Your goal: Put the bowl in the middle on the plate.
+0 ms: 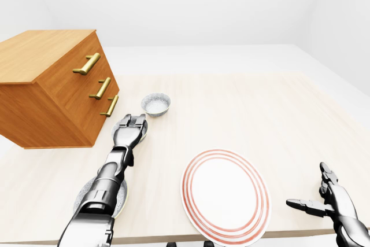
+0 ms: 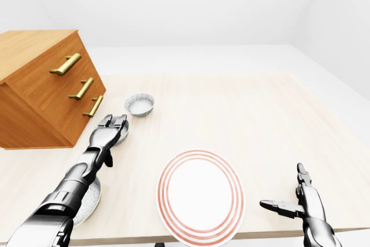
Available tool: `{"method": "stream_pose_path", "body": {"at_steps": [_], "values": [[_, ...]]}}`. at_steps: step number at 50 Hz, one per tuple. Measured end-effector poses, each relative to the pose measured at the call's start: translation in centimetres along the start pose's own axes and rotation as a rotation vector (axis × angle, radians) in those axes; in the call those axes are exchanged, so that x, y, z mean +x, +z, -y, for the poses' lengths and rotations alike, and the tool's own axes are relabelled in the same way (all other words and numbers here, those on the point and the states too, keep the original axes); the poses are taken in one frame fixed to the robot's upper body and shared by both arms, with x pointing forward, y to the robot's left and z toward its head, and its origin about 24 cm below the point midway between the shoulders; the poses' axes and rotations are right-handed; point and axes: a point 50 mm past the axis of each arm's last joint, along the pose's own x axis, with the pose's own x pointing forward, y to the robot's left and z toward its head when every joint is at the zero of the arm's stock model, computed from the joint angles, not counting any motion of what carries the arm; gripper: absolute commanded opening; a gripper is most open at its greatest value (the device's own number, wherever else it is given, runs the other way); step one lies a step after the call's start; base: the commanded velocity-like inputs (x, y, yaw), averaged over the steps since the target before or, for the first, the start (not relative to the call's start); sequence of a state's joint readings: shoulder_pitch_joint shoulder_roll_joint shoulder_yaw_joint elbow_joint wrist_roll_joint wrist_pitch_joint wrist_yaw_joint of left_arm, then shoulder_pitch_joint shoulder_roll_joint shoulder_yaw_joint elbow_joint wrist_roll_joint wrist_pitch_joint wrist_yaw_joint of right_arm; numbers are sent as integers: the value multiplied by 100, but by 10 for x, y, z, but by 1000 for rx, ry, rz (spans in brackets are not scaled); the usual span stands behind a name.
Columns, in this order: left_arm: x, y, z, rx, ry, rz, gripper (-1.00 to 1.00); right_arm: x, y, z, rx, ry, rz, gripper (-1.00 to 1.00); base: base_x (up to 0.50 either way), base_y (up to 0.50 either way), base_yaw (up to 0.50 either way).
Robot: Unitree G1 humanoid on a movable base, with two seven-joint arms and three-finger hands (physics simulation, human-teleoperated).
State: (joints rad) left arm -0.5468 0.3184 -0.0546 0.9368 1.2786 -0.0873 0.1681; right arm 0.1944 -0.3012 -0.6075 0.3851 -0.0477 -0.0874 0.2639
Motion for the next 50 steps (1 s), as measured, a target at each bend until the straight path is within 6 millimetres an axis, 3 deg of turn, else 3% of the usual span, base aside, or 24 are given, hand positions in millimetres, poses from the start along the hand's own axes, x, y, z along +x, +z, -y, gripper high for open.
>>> {"method": "stream_pose_path", "body": {"at_steps": [21,23,24,25,26,50], "values": [[0,-1,0,7,-2,-1,100,0,0,0,2,0,1,100,0,0,0],[0,-1,0,6,-2,-1,37,0,0,0,3,0,1,100,0,0,0],[0,-1,-1,6,2,-1,-33,0,0,0,3,0,1,100,0,0,0],[0,-1,-2,4,7,-1,-88,0,0,0,3,0,1,100,0,0,0],[0,-1,-2,3,9,-1,-100,0,0,0,2,0,1,100,0,0,0],[1,-1,-5,2,22,-4,-100,-1,0,0,4,5,2,100,0,0,0]]}}
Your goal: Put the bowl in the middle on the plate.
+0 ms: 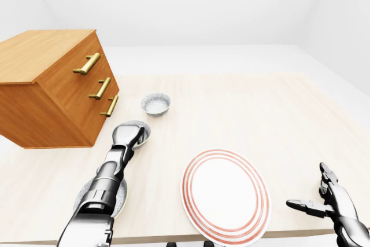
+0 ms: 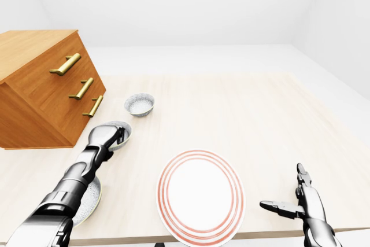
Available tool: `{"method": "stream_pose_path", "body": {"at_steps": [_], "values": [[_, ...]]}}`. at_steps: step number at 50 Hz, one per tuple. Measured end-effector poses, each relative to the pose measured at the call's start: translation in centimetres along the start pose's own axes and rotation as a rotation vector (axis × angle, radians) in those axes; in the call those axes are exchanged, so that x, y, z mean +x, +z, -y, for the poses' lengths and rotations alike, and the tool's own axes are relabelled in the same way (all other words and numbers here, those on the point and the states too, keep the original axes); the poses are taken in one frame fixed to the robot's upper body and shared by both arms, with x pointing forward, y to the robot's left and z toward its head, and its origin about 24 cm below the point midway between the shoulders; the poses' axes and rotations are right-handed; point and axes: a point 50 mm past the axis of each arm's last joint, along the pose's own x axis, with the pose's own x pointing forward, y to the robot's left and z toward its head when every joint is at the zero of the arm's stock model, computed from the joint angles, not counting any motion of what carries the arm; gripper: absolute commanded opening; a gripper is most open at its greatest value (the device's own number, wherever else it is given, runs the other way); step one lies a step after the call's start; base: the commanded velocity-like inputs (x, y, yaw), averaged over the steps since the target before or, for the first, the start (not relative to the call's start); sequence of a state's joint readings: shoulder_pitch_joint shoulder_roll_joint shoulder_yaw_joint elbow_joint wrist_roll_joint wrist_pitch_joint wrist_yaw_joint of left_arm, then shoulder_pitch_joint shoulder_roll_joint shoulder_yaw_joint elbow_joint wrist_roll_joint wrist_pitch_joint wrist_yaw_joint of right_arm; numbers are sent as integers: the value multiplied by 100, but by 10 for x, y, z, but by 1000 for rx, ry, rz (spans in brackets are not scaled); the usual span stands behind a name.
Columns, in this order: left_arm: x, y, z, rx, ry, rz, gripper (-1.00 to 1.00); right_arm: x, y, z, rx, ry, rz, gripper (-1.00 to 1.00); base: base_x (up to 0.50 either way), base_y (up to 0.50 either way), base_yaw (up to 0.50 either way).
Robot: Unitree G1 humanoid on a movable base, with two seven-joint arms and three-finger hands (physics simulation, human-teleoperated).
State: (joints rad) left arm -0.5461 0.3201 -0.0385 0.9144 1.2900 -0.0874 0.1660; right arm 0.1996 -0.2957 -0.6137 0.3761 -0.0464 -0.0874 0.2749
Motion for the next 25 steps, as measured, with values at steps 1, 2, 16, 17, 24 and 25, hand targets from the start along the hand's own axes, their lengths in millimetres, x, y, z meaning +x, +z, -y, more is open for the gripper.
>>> {"method": "stream_pose_path", "body": {"at_steps": [1,2,16,17,24,25], "values": [[0,0,-1,-1,4,1,-100,0,0,0,0,2,2,100,0,0,0],[0,1,-1,0,1,3,-100,0,0,0,0,3,1,100,0,0,0],[-1,0,-3,-44,8,-4,-100,-1,0,-1,3,6,5,100,0,0,0],[-1,0,-3,-48,9,-4,-100,-1,0,-1,3,6,5,100,0,0,0],[-5,4,-3,-73,11,10,-100,-1,0,-1,3,6,5,100,0,0,0],[-6,5,-4,-74,12,14,-100,-1,0,-1,3,6,5,100,0,0,0]]}}
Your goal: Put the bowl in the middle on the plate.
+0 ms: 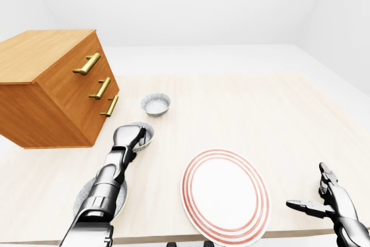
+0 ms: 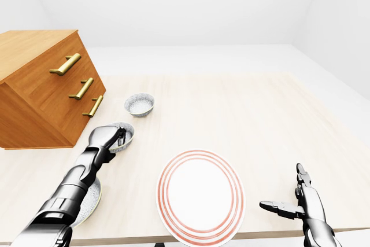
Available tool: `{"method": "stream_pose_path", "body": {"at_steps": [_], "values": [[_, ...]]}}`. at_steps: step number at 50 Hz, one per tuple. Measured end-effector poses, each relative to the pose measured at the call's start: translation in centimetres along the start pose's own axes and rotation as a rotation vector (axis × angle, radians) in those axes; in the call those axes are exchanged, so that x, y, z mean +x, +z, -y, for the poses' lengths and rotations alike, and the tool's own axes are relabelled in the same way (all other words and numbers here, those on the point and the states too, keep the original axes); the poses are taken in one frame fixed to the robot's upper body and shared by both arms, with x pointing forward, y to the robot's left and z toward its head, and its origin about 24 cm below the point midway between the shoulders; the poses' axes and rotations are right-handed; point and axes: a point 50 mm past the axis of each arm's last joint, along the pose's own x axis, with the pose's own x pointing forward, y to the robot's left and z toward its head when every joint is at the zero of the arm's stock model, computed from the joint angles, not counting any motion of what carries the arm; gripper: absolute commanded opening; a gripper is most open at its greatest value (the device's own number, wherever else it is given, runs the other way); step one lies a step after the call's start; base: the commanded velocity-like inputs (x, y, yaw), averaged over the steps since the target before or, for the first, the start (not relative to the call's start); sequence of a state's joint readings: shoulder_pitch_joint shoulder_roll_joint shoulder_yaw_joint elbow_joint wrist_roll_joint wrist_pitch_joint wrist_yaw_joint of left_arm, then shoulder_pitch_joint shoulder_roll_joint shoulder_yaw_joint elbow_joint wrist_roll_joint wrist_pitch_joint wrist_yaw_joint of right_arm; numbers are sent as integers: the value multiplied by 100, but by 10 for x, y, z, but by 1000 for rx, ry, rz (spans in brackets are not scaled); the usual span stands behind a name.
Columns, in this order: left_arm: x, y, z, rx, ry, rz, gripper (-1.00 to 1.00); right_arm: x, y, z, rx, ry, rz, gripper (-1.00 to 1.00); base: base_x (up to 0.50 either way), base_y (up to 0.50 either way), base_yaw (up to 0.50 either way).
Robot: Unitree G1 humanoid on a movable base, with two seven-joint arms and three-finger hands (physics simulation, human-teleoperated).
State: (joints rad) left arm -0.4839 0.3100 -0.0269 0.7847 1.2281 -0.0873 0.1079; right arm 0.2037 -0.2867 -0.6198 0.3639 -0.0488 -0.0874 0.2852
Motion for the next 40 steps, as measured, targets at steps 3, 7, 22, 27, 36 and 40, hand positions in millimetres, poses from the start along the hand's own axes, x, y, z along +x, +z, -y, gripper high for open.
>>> {"method": "stream_pose_path", "body": {"at_steps": [3,7,22,27,36,40], "values": [[-2,3,-1,-3,5,10,-100,0,0,0,0,0,0,100,0,0,0],[-6,7,-4,-25,10,24,-100,0,0,0,-1,0,0,100,0,0,0],[-16,21,-16,-95,55,75,-100,0,0,0,-7,2,-1,100,0,0,0],[-21,27,-22,-109,75,98,-100,0,0,0,-9,3,-2,100,0,0,0],[-34,42,-38,-138,110,156,-100,0,0,-1,-13,3,-3,100,0,0,0],[-40,49,-44,-153,121,183,-100,1,0,-1,-15,4,-3,100,0,0,0]]}}
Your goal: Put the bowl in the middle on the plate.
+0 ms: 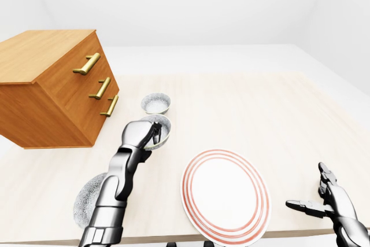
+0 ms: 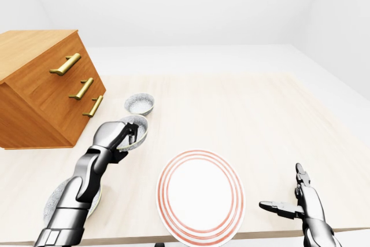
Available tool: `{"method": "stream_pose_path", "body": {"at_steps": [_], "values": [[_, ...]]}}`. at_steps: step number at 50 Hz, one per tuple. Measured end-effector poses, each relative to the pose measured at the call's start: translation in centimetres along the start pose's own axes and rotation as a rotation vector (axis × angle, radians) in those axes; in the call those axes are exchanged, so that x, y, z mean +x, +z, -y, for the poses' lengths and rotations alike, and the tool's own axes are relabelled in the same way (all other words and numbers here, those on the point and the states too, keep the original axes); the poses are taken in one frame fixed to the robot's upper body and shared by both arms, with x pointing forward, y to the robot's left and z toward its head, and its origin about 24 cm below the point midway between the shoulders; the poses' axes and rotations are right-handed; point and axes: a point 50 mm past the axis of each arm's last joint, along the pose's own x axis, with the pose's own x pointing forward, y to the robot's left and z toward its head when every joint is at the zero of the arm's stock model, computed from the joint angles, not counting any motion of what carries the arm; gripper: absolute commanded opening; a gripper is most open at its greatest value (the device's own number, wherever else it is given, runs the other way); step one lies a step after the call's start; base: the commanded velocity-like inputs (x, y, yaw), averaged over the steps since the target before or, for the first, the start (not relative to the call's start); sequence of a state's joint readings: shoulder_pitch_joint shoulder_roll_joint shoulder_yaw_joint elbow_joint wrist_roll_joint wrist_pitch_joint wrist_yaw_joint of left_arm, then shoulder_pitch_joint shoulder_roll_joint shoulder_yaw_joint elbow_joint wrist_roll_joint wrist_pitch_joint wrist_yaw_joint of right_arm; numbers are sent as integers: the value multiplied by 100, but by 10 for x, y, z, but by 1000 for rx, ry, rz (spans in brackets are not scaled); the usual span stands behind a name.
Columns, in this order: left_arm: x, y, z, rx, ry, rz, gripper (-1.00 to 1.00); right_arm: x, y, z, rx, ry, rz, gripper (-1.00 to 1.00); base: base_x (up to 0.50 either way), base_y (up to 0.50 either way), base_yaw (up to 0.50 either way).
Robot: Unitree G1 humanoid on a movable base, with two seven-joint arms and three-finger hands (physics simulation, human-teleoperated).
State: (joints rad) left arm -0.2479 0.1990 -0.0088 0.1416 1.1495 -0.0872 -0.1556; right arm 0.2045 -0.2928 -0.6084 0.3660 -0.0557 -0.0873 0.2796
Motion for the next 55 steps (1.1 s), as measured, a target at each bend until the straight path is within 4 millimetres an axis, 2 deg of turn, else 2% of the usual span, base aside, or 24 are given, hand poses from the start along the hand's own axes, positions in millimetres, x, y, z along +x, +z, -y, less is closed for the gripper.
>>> {"method": "stream_pose_path", "body": {"at_steps": [23,35,55], "values": [[-12,30,-24,-81,79,105,-100,0,0,0,-3,-1,-2,100,0,0,0],[-17,44,-30,-146,110,162,-100,0,0,0,-7,-1,-2,100,0,0,0],[-38,80,-31,-236,93,295,-100,1,0,-1,-16,1,-4,100,0,0,0]]}}
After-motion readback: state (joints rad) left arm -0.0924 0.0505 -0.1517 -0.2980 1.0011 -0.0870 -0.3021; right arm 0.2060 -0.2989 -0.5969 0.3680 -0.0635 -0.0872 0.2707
